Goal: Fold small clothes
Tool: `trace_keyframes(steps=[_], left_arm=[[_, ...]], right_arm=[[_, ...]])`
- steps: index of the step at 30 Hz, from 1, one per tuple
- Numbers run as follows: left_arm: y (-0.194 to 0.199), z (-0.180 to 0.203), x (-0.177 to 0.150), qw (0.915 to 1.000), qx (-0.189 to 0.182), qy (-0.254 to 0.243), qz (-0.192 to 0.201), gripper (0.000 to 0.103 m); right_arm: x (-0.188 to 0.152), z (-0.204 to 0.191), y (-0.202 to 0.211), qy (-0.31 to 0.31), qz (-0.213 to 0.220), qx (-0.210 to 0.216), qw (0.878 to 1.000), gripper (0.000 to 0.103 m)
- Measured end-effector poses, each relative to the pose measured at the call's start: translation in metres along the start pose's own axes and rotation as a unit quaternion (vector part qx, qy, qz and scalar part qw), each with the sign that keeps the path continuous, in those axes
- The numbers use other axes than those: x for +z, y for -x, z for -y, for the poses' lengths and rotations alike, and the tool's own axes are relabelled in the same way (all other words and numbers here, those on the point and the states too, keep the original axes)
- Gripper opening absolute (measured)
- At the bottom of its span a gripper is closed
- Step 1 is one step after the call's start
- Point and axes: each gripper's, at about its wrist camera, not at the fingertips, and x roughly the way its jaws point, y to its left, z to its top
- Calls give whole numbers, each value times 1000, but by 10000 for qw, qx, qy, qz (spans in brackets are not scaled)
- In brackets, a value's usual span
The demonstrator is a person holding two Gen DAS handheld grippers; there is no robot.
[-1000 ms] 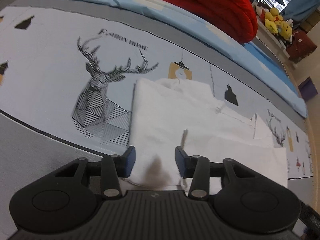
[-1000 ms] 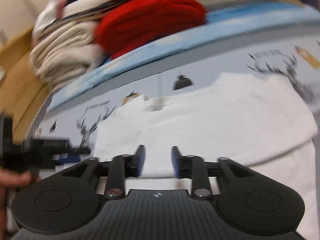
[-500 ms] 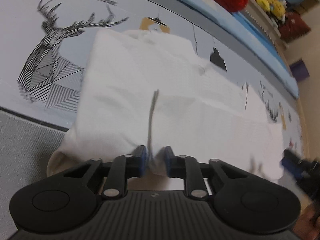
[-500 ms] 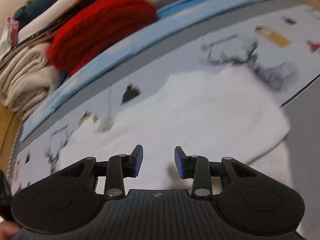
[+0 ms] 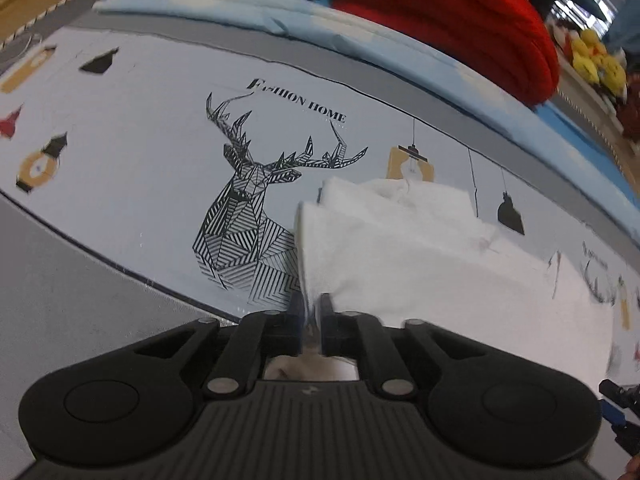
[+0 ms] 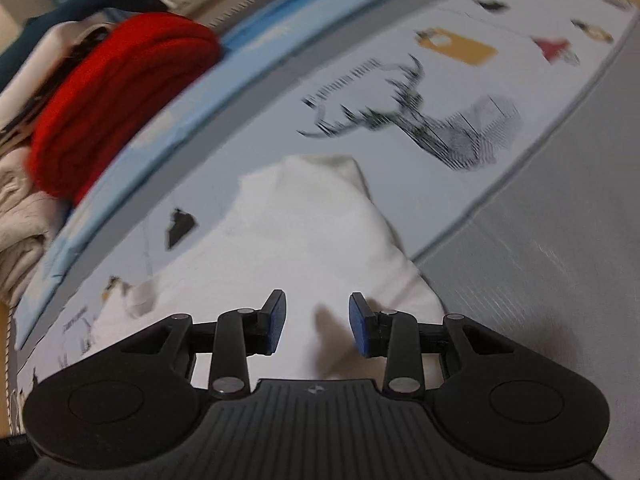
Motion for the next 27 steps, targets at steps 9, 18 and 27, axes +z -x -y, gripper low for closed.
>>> trace_keyframes(steps=[9,18,27], left_arm=[[-9,-23,10,9978,-101,648,-78,35],[-34,-56,3,9861,-324,1508,-612,35],[7,-16,7,9966,-639,520,67,4]], right_arm=[[0,36,-22,-1012,-298,-423,9935,37],[0,36,-14,-1469,-180,-147,9889,2],[2,50,10,-1829,377,-436,9814,0]])
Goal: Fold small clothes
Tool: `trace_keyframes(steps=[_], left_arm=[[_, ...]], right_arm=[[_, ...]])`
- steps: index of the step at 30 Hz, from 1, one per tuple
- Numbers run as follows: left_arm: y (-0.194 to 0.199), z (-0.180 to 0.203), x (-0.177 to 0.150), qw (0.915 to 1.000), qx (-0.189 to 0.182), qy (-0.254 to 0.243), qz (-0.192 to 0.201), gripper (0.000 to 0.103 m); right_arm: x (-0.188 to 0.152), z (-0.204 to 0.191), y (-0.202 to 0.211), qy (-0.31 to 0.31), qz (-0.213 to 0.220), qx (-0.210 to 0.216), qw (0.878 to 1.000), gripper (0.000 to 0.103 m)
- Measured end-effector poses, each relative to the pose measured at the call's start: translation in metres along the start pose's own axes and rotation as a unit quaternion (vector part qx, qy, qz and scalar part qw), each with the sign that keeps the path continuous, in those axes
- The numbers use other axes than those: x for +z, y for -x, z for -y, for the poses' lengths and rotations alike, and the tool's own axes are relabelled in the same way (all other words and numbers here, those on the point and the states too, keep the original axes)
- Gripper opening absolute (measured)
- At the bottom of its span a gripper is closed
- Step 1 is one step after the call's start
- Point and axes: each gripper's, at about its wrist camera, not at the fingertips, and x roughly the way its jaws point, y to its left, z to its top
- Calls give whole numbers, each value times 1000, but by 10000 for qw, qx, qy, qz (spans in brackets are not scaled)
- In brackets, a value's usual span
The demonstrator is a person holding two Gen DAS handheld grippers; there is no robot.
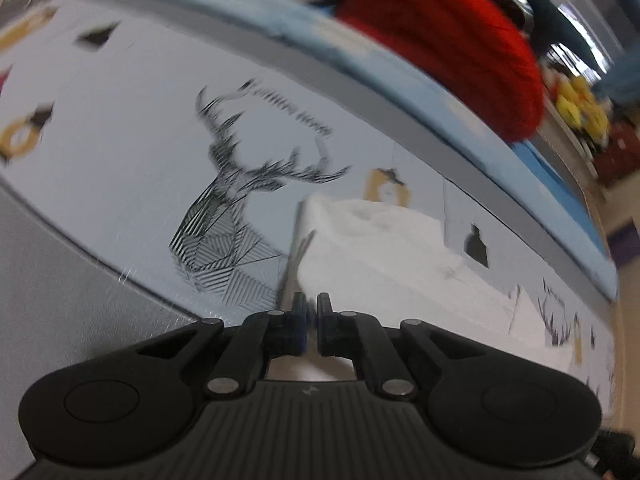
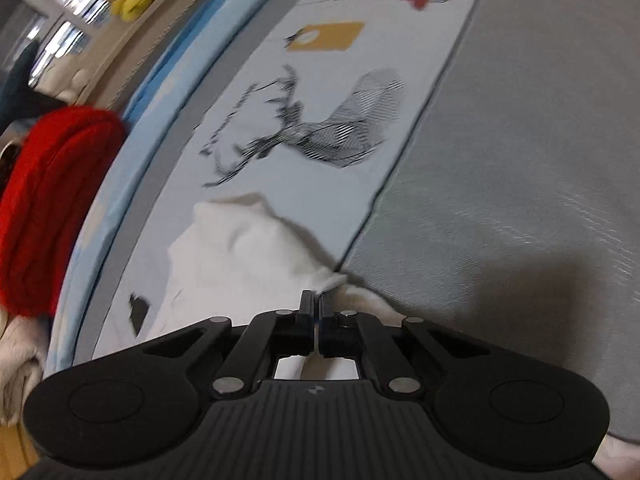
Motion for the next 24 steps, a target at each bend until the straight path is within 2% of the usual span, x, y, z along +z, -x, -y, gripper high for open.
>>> trace_keyframes(steps=[1,3,5,7,9,11,13,15,16,17,18,19,20,22,24], left_arm=[[-1,2,-2,9999,132,-66,-15,1],[-11,-6,-7,9987,439,109,-239,1],[-19,-15,-9,9967,601,318,-437,1],[-16,-14,-9,9975,547,309,-319,1],[-5,-1,-8,9986,534,30,25,1],[1,10,-8,9979,539,-231,264,5],[-3,14,-10,9980,508,-267,275,5],[-8,16,-11,9990,367,-216,155,5],[-14,16,-12,9994,267,-195,24,5],[-21,14,-13,9996,162,-166,-152,6],[-29,11,-16,9992,74,-77,-388,12],[-38,6,-17,9981,80,47,-603,19],[-46,1,-19,9967,161,150,-781,19],[-49,-3,-19,9963,166,165,-825,18],[-42,4,-15,9976,131,-16,-680,20]], right_arm=[[1,1,0,-14,56,-69,10000,0],[1,7,-3,-90,47,-234,9997,0],[0,10,-10,-75,-157,-439,9989,4],[-3,7,-14,32,-398,-445,9982,4],[-6,-3,-3,331,-213,-430,9983,4],[-8,-20,13,745,238,-194,9967,4],[-8,-31,23,1047,587,176,9926,6],[-5,-36,20,1119,536,637,9902,13],[-3,-36,14,1121,410,689,9905,14],[-3,-32,5,1050,256,612,9923,14],[-2,-25,-5,935,91,423,9947,14],[0,-16,-17,807,-116,100,9966,14],[1,-7,-27,654,-322,-241,9970,13],[6,4,-31,334,-375,-237,9985,14],[7,-8,-21,650,-136,-264,9974,22]])
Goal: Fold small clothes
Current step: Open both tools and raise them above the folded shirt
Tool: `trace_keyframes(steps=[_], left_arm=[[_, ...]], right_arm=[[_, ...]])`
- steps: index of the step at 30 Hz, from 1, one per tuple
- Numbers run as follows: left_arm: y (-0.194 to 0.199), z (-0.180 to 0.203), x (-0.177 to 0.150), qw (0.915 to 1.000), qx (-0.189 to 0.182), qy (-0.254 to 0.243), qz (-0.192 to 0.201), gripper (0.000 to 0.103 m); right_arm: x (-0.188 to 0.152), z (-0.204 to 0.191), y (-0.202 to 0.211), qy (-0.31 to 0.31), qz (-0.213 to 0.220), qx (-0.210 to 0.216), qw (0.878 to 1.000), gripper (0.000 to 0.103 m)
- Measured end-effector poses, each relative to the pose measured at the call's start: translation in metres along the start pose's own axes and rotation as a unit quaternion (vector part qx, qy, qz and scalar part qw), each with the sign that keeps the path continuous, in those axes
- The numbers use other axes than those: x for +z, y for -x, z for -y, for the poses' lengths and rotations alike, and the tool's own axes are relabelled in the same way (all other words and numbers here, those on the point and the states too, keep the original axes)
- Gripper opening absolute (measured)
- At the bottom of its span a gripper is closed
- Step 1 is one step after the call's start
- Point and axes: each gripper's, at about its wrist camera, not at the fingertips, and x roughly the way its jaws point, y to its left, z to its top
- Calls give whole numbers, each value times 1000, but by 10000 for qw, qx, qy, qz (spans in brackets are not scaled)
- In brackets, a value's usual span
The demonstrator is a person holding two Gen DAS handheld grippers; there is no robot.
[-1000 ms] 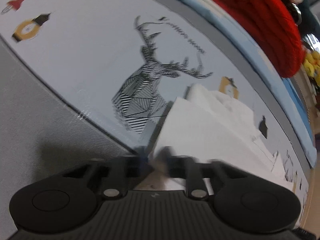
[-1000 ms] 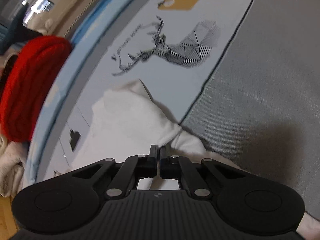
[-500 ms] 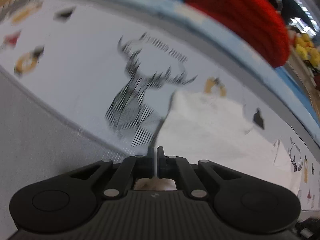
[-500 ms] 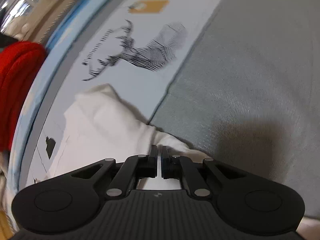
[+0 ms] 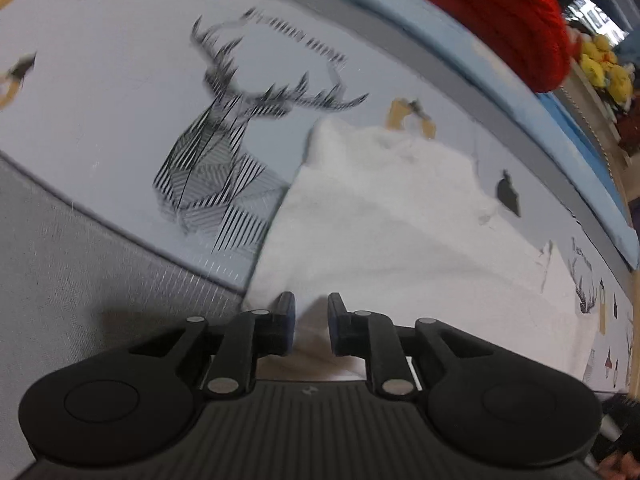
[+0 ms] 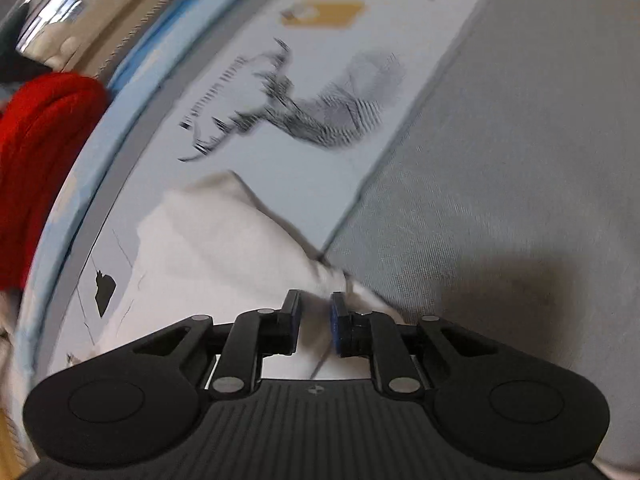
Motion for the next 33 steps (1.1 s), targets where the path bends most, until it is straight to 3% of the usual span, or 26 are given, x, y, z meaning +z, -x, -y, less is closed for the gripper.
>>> trace_keyframes(steps=[3,8,11,13,15,16,17,19,22,25,27,29,31,33], left_arm=[[8,12,1,9989,-137,-400,209,26],[-6,12,2,9985,-244,-483,-68,26],[-6,14,3,9980,-291,-553,-75,26],[-9,15,5,9974,-357,-625,-78,26],[-12,15,6,9962,-409,-756,-131,26],[-13,15,6,9955,-413,-839,-155,26],[-13,14,6,9950,-394,-908,-157,26],[-12,13,9,9948,-445,-912,-126,26],[-10,13,13,9932,-514,-1037,-122,26],[-16,15,12,9915,-356,-1229,-247,26],[-23,19,6,9875,-236,-1516,-370,26],[-19,25,-1,9812,-123,-1912,-249,26],[-10,28,-5,9779,-82,-2085,-139,26],[2,27,-10,9741,-251,-2246,112,28]], right_arm=[[1,-18,10,413,352,573,9969,24],[9,-47,-10,1264,132,1353,9826,37],[21,-66,-36,1762,107,1343,9751,37],[27,-71,-49,2204,364,1152,9679,33],[33,-58,-56,2066,684,487,9748,31],[41,-47,-61,1753,728,228,9816,35],[48,-35,-63,1444,744,197,9865,35],[53,-25,-50,1181,961,404,9875,35],[43,-40,-15,1665,1407,1066,9701,35],[27,-52,-9,2204,874,1723,9561,37],[18,-50,-19,2366,587,1391,9598,37],[14,-39,-37,2337,186,711,9695,34],[17,-24,-31,1998,273,668,9772,29],[13,-25,-15,2094,593,648,9739,35]])
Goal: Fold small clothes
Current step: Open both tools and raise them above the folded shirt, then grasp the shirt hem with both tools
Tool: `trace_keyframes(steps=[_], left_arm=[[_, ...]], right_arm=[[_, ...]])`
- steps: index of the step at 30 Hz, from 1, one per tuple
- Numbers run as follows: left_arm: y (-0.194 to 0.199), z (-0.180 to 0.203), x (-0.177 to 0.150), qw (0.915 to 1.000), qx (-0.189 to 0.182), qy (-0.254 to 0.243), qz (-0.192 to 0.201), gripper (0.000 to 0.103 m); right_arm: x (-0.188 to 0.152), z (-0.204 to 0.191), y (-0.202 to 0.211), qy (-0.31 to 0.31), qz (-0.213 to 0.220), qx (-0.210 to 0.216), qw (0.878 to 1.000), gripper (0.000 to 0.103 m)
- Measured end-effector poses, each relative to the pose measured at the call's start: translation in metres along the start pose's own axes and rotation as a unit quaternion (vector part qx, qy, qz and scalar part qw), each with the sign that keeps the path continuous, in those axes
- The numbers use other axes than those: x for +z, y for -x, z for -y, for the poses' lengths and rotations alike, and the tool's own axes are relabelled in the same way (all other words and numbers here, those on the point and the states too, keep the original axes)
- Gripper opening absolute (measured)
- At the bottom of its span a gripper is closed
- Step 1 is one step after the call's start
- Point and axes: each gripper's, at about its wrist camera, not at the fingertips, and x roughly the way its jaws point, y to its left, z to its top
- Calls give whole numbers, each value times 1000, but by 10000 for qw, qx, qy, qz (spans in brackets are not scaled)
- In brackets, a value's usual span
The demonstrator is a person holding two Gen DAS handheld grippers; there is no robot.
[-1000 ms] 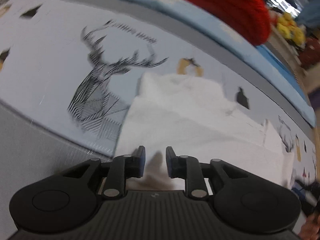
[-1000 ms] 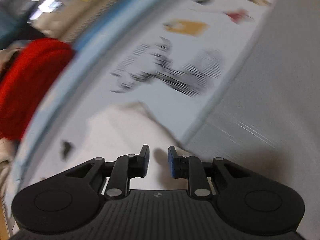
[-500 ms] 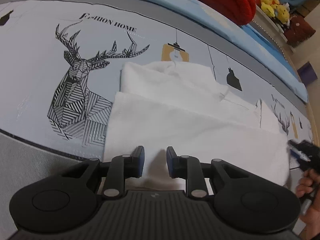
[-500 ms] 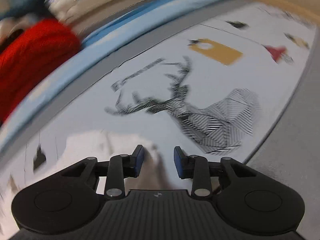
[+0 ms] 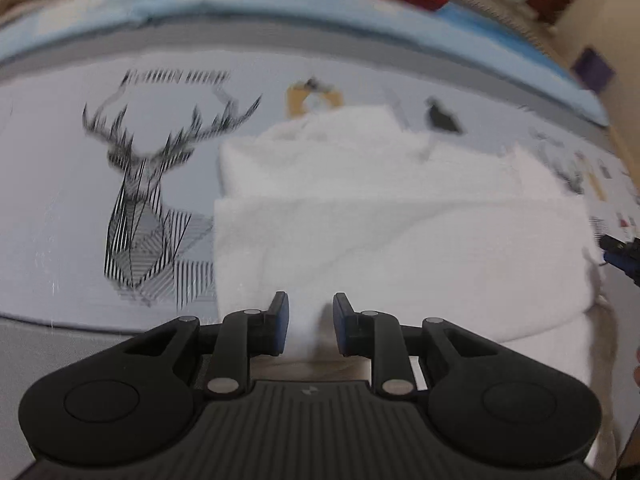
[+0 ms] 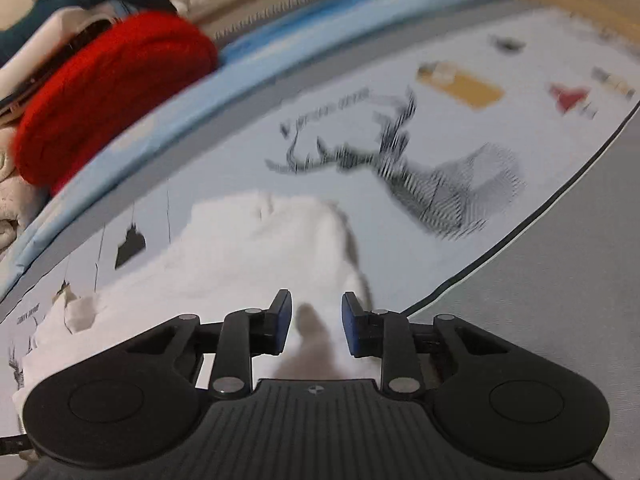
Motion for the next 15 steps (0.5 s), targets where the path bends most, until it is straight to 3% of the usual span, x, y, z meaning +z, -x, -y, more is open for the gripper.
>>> trace_keyframes(steps=[2,3,4,5,6,7,9,15], left_arm=[[-5,-5,-10,9998,140,-98,-37,29],[-12,-10,-20,9996,158,-108,-221,26],[-10,-12,-26,9998,67,-117,-111,26],[-1,-11,-30,9998,100,-166,-18,26],[11,-7,-31,9996,176,-230,45,26],[29,-2,-33,9985,227,-355,348,27],[65,6,-40,9922,293,-598,1052,28],[149,21,-75,9893,292,-574,1309,32]], right_arm=[[-8,-6,5,376,201,140,9990,43],[-17,-8,5,497,-89,-32,9987,43],[-22,-4,-1,463,-501,-454,9966,45],[-23,5,4,135,-604,-500,9968,48],[-22,11,19,-186,-488,-347,9980,46],[-20,12,38,-258,-321,-289,9987,46],[-21,7,74,40,18,-247,9997,46],[-38,9,171,641,636,210,9957,47]])
